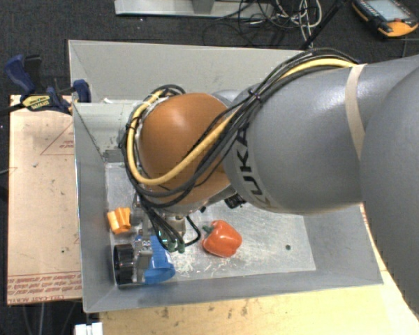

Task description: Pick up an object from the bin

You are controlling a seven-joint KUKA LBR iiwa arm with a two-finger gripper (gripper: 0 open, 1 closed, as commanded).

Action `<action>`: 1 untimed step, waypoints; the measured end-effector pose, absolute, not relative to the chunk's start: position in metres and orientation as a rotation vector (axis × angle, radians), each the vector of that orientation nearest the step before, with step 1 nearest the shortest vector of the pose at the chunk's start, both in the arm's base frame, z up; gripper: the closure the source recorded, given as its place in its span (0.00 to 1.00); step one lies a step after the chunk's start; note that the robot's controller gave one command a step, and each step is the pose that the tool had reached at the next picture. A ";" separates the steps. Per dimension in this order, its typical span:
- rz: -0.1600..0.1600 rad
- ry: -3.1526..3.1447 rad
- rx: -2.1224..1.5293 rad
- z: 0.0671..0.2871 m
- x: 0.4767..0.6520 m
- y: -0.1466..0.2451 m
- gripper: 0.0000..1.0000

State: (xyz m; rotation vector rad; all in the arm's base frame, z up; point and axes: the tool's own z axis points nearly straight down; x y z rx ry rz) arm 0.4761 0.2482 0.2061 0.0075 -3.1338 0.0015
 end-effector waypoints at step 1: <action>-0.001 -3.141 0.000 0.210 0.478 0.247 0.00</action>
Offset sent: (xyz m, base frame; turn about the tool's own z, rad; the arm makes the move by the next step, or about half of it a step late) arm 0.0044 0.0018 -0.0777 -0.3530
